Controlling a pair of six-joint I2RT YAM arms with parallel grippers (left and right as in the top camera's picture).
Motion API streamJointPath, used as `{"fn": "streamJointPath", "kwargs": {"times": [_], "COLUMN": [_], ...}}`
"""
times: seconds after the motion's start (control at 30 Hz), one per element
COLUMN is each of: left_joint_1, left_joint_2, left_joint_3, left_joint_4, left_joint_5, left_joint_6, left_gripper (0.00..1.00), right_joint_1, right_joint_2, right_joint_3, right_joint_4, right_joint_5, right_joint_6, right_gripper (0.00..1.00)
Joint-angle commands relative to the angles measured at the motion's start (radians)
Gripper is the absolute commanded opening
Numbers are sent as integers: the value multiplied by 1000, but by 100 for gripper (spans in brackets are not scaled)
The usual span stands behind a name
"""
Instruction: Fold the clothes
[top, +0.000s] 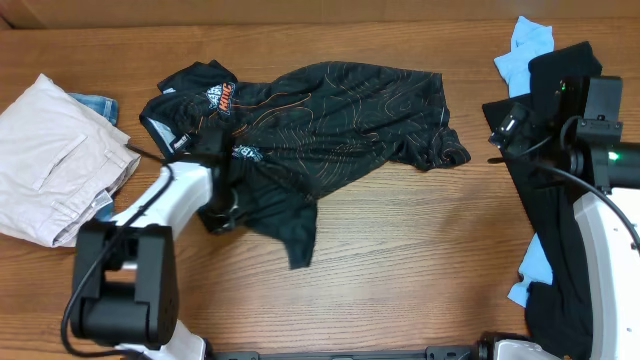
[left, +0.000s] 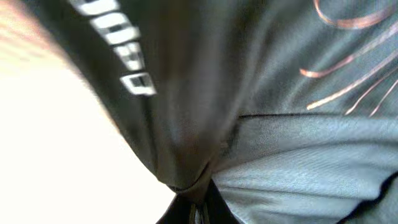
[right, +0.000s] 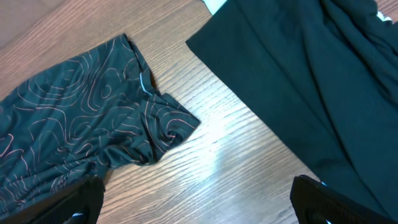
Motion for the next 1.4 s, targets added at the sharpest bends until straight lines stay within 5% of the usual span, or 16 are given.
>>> {"fn": "streamJointPath", "kwargs": {"times": [0.0, 0.17, 0.27, 0.9, 1.37], "left_joint_1": [123, 372, 404, 402, 402], "left_joint_2": [-152, -336, -350, -342, -342], "left_joint_3": [-7, -7, -7, -8, -8], "left_joint_4": [-60, -93, -92, -107, -107], "left_joint_5": [-85, -64, 2, 7, 6], "left_joint_6": [79, 119, 165, 172, 172], "left_gripper": [4, 4, 4, 4, 4], "right_joint_1": [-3, -3, -2, 214, 231], "right_joint_2": [49, 169, 232, 485, 671], "right_joint_3": [2, 2, 2, 2, 2], "right_joint_4": [-4, -20, -18, 109, 272], "right_joint_5": [-50, -185, -248, -224, -192], "right_joint_6": [-3, -3, -3, 2, -3], "right_gripper": [100, 100, 100, 87, 73]}}
